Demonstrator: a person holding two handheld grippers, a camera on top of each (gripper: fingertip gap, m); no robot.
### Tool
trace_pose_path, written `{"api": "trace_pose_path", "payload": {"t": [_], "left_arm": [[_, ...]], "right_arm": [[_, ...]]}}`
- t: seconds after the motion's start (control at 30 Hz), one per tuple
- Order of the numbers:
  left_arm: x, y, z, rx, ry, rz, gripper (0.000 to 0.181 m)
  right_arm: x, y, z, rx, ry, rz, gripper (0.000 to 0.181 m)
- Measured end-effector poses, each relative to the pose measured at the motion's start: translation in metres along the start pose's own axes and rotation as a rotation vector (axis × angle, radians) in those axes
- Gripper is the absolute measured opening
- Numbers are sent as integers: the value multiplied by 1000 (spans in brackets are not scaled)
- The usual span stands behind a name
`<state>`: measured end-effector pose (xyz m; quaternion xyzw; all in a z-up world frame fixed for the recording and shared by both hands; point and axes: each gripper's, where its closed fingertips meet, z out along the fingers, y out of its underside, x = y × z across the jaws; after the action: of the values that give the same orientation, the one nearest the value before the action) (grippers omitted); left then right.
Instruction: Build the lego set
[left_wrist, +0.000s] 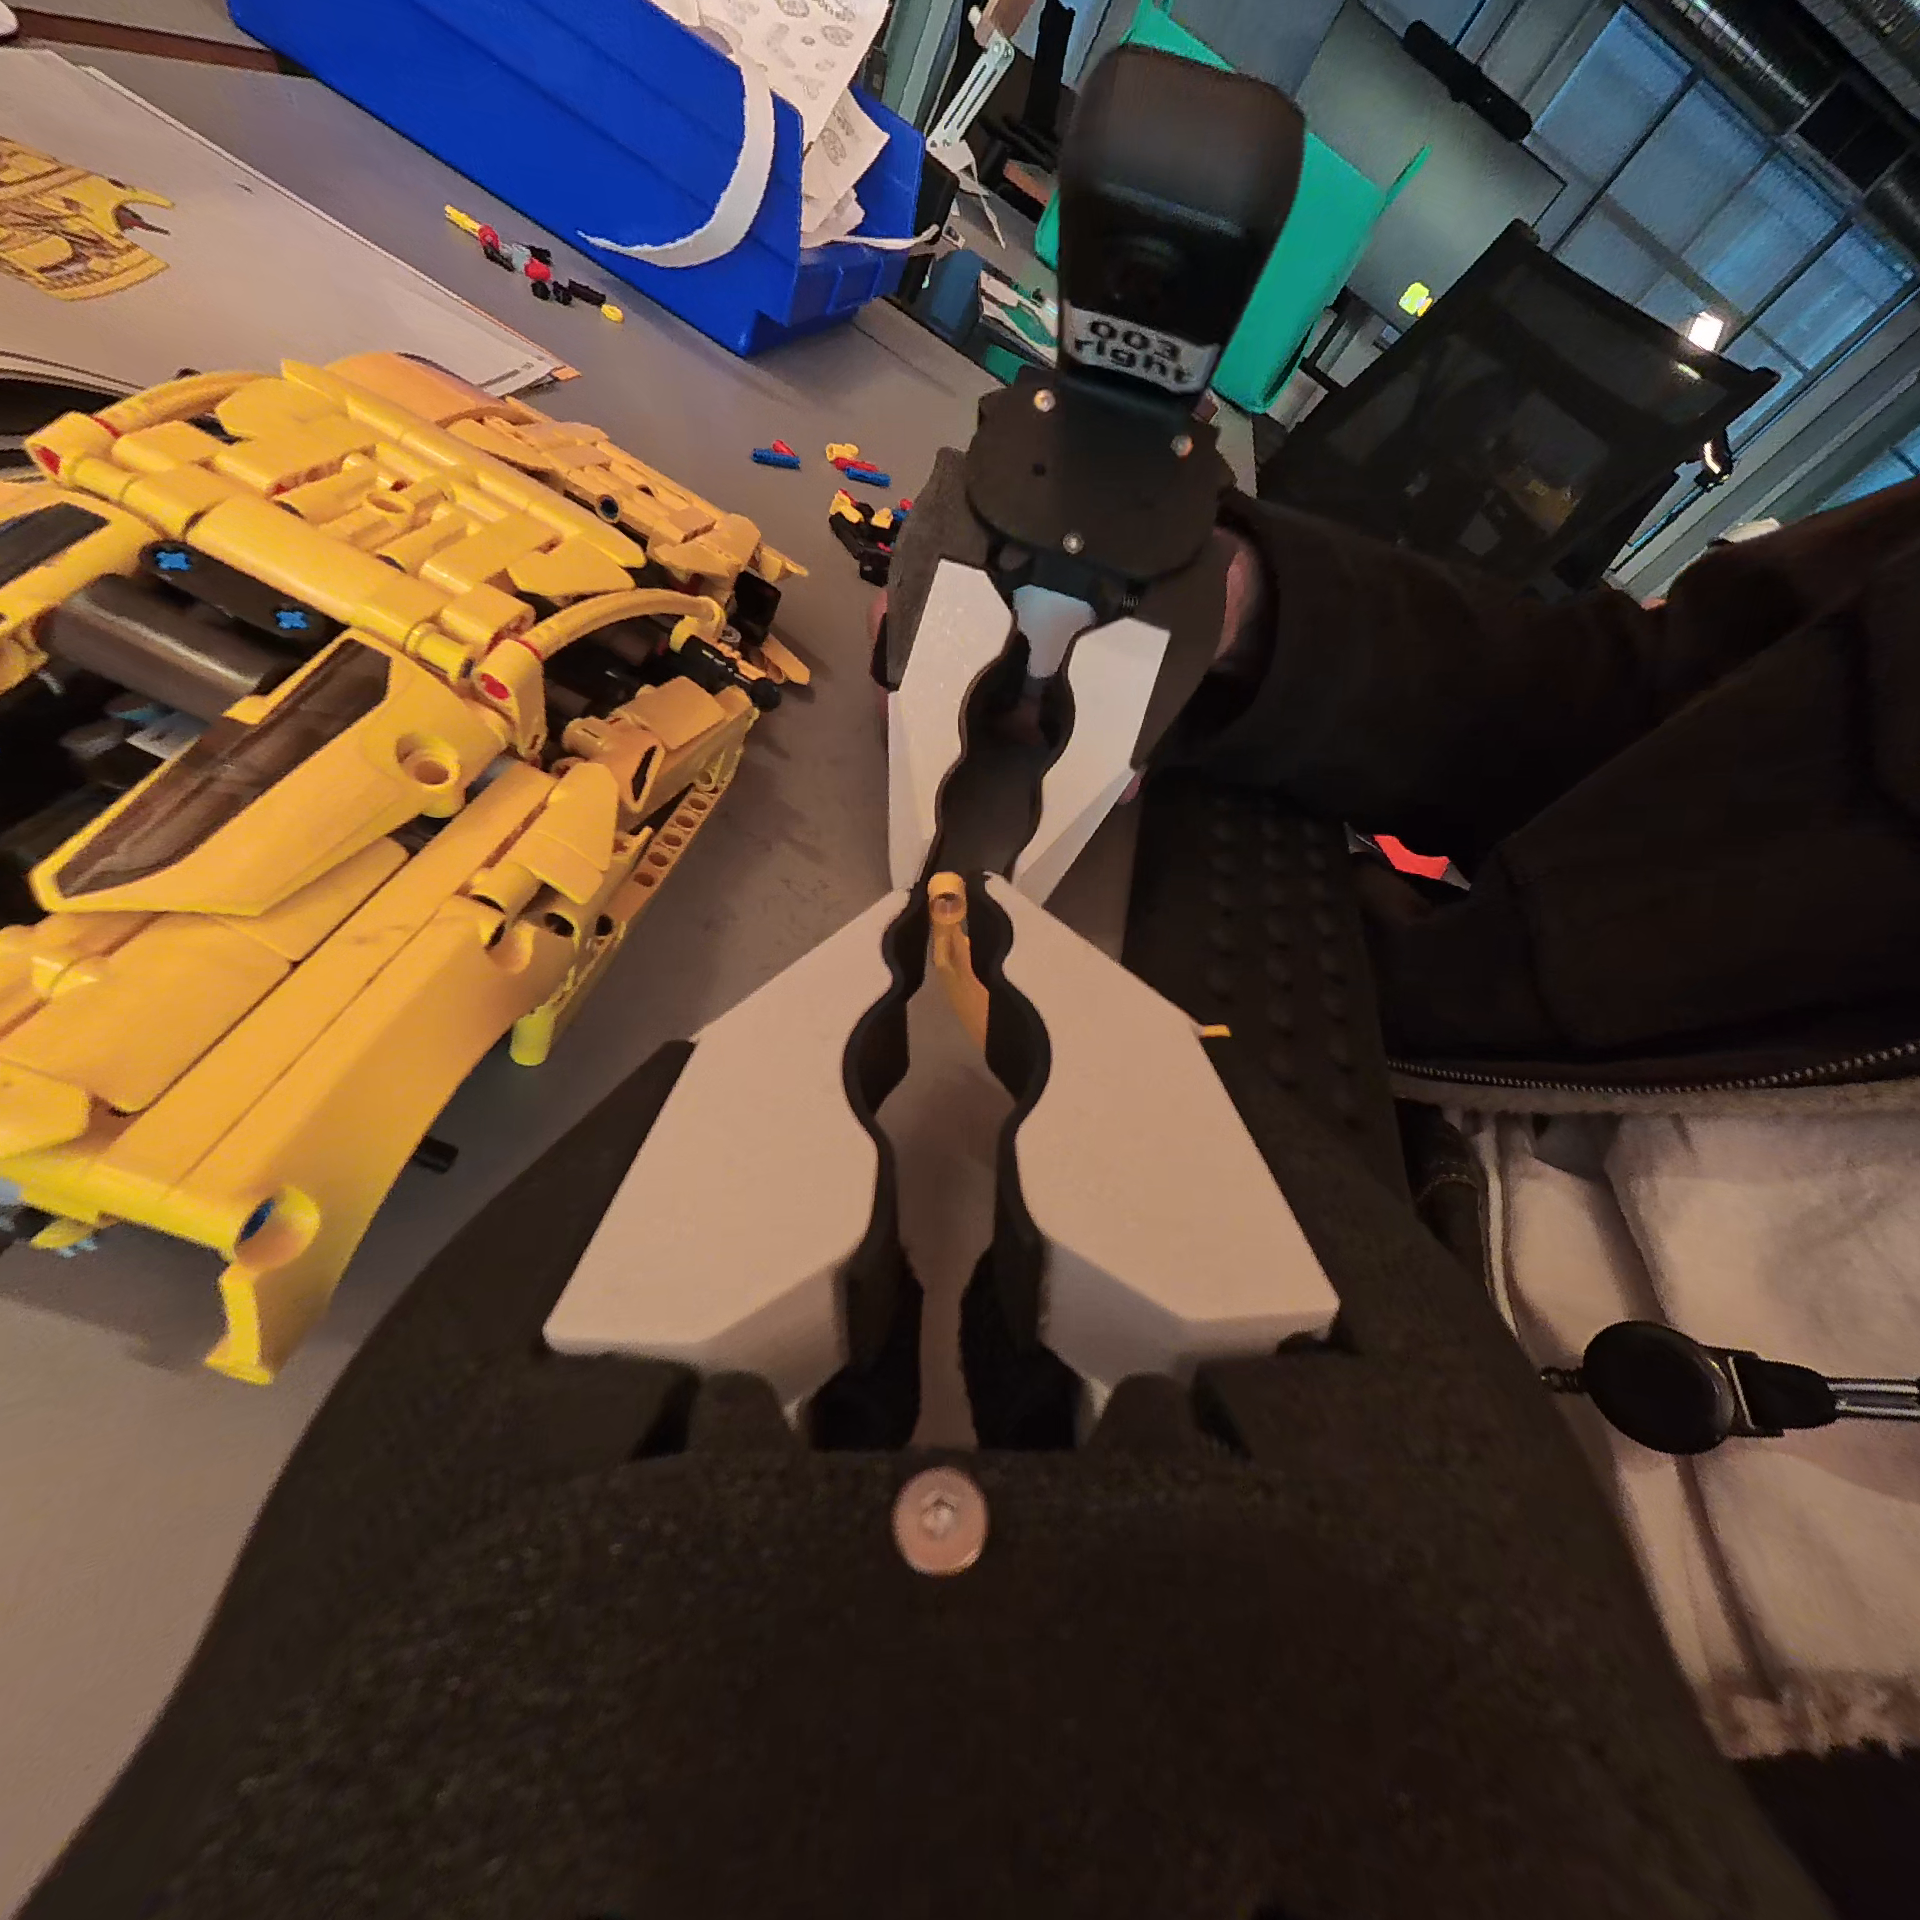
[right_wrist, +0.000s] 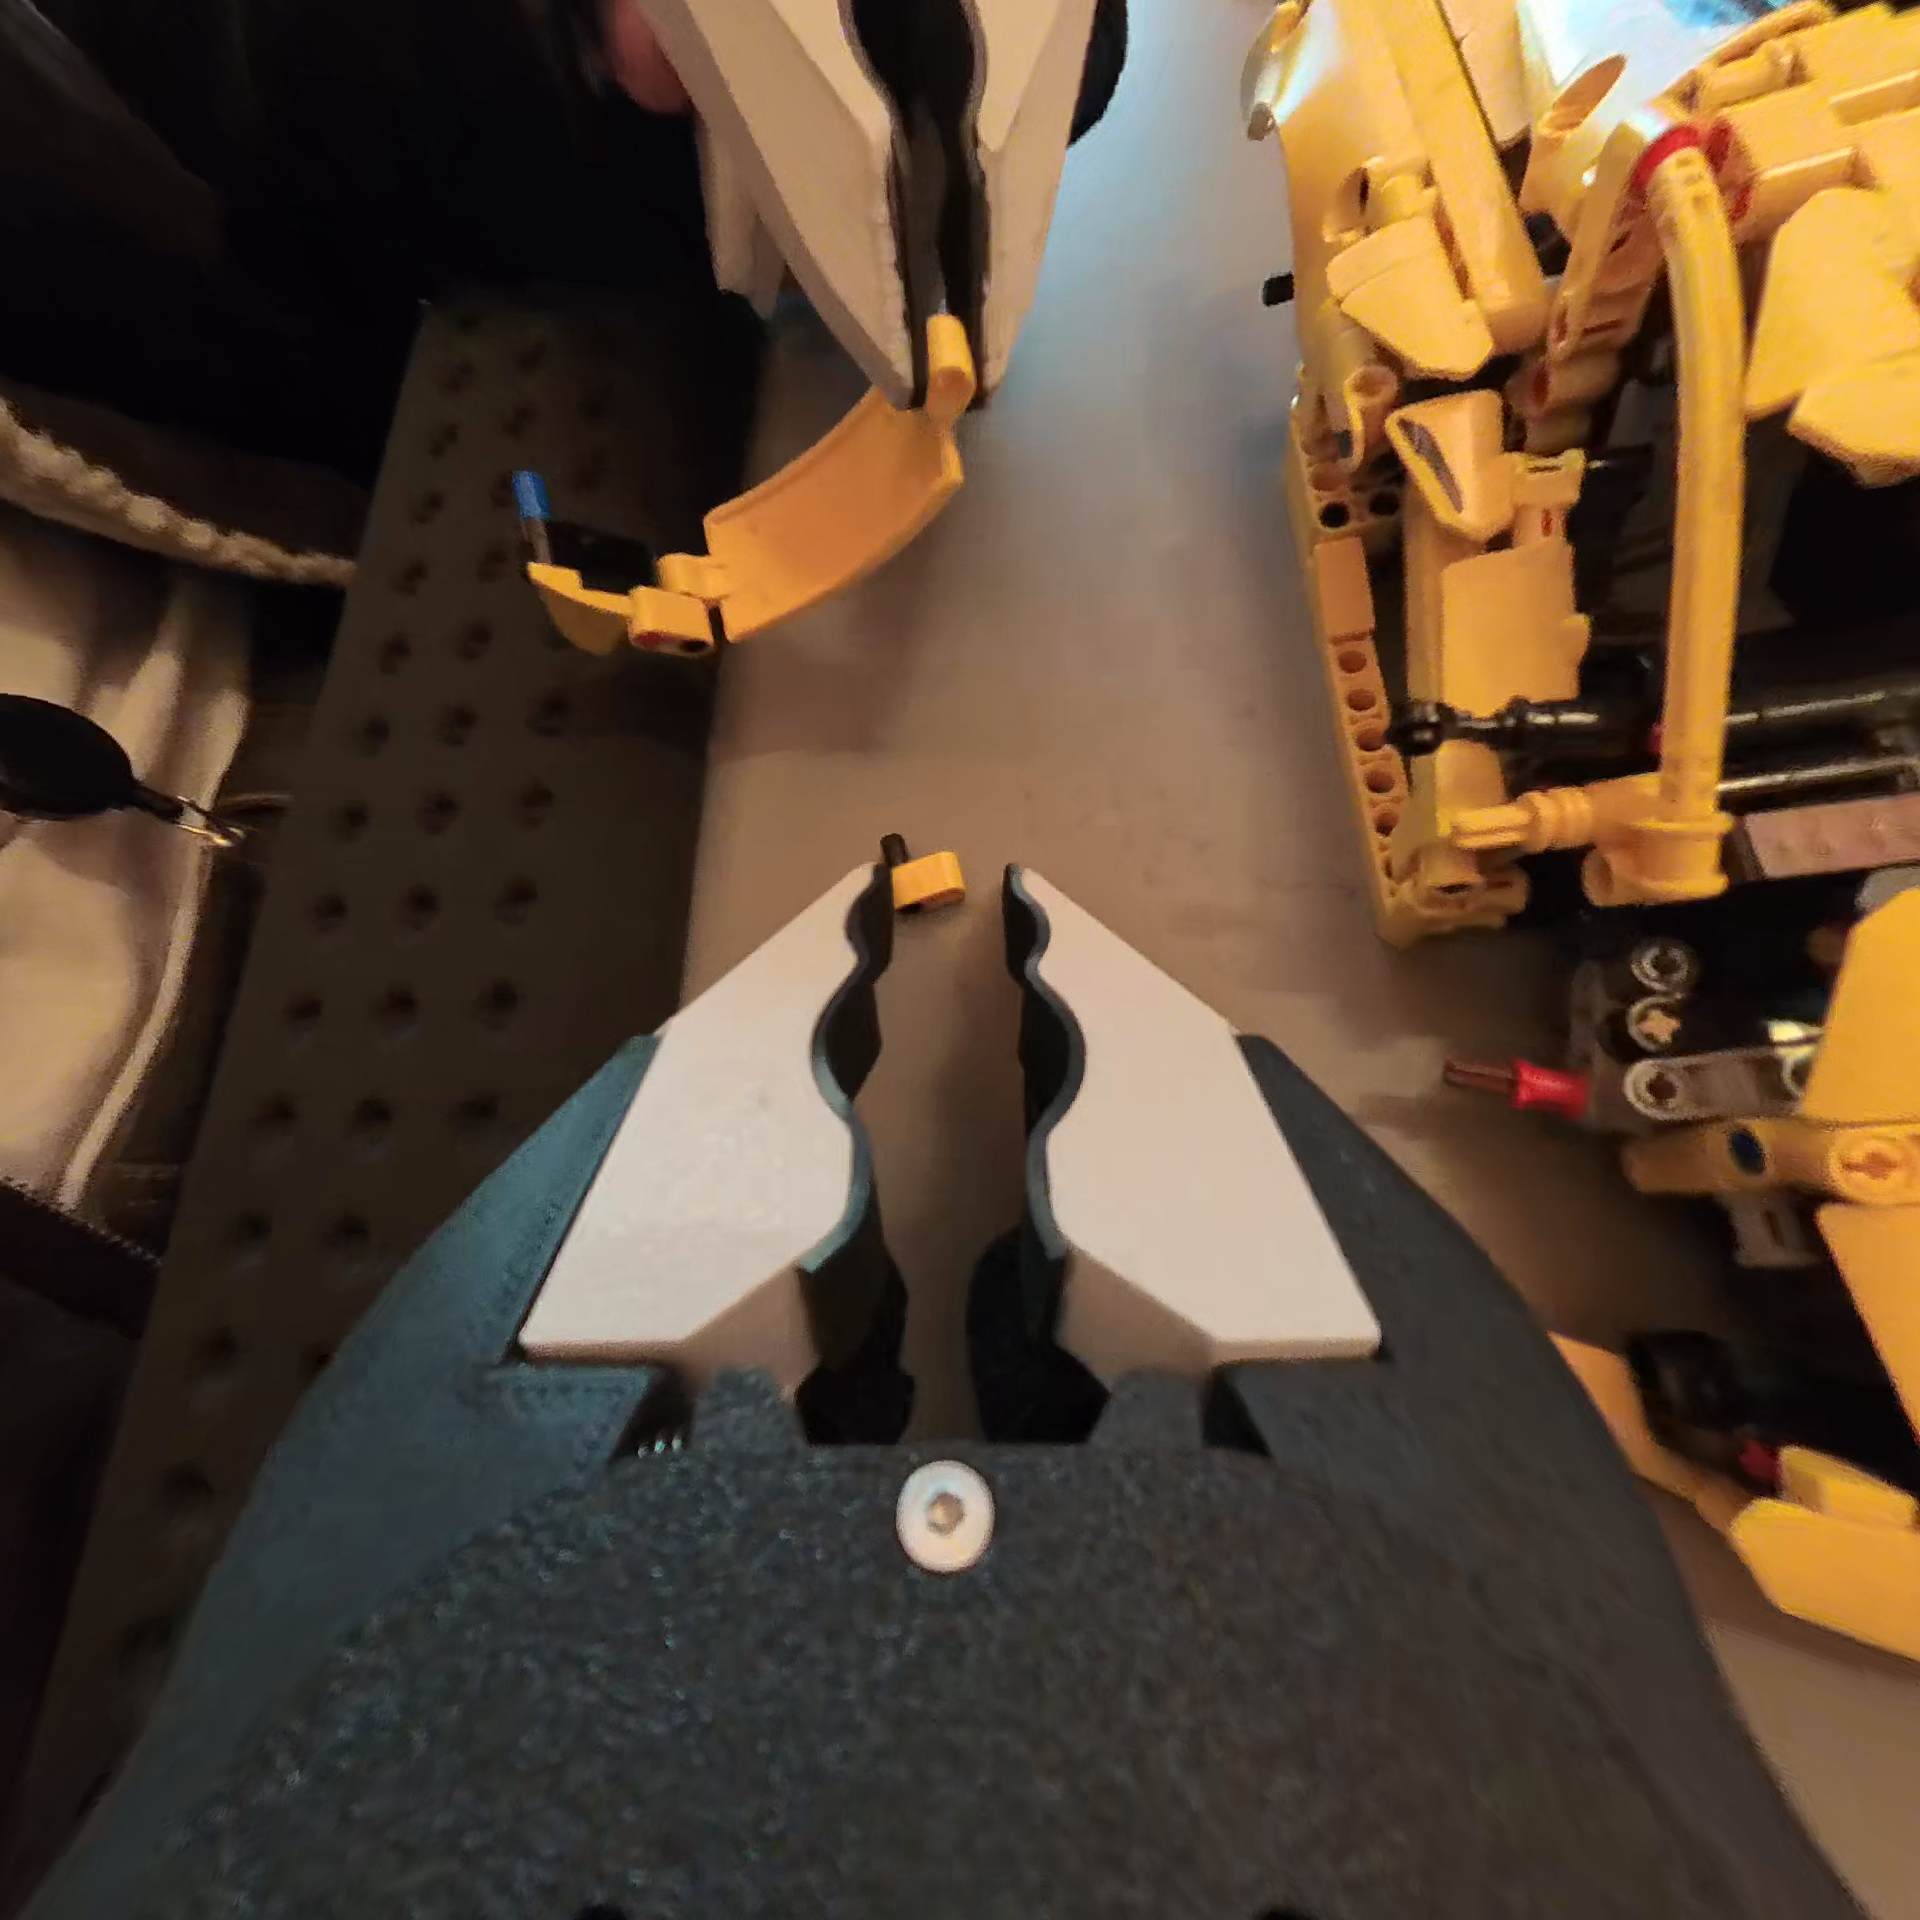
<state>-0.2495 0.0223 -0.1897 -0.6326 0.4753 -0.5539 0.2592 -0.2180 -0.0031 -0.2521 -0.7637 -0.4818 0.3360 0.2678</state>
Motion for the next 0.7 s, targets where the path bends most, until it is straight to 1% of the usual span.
{"api": "trace_pose_path", "payload": {"t": [0.1,0.2,0.3,0.57,0.63,0.7], "left_arm": [[0,1,0,-4,1,-1,7],[0,2,1,-10,1,3,7],[0,2,1,-12,2,2,7],[1,2,2,-13,3,8,7],[3,2,2,-14,7,30,7],[18,-3,2,17,48,114,7]], "right_arm": [[-3,0,3,-9,24,-72,17],[-2,1,5,-18,103,-178,13],[0,1,5,-19,170,-236,6],[-1,1,5,-21,147,-208,6],[-2,-12,-3,29,154,-195,6],[-11,-43,-20,166,85,-119,6]]}}
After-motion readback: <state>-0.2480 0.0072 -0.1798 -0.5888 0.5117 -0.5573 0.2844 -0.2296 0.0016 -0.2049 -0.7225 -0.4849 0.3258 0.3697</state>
